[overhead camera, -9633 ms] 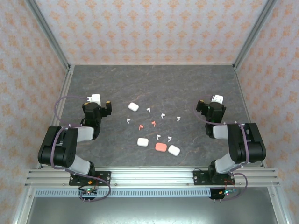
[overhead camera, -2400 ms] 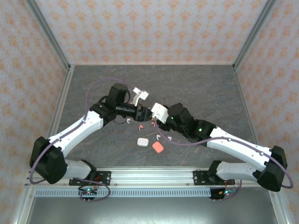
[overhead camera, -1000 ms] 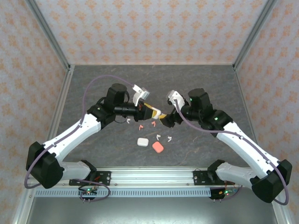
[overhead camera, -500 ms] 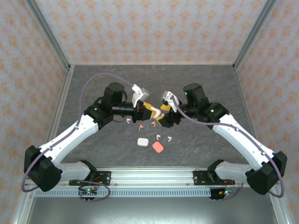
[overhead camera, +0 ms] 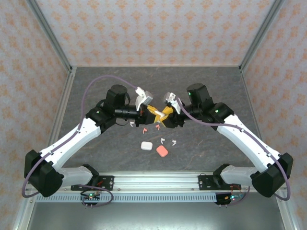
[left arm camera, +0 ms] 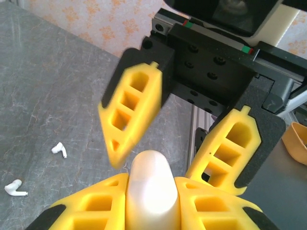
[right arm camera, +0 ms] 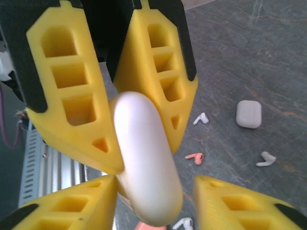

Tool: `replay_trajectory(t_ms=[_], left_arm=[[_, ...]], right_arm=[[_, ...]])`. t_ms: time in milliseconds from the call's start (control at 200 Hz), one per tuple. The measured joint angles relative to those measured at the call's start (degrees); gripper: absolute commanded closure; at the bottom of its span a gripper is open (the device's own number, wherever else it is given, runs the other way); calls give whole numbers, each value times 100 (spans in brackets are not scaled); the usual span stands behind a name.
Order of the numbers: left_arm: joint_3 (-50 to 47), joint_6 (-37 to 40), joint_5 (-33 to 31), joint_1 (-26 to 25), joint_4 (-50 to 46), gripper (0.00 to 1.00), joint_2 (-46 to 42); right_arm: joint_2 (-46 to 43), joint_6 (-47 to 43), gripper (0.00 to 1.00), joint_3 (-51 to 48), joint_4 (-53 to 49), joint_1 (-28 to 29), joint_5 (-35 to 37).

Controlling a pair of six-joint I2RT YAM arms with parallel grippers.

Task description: Insert wireless bluetooth earbuds into charging case

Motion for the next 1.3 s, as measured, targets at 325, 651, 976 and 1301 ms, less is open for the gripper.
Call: replay_trajectory(t_ms=[325, 651, 976, 1301], left_arm=[[0, 238, 2, 9, -136, 57, -70], [-74, 299, -35, 9, -205, 41, -426], [-125, 282, 55, 9, -168, 46, -232], [-125, 256, 227, 9, -68, 78, -2]], right_arm=[[-4, -15, 72, 2, -96, -31, -85], [-247, -15, 72, 2, -195, -164, -68], [-251, -11, 73, 2, -195, -164, -118], [-232, 33, 74, 2, -227, -179, -289]])
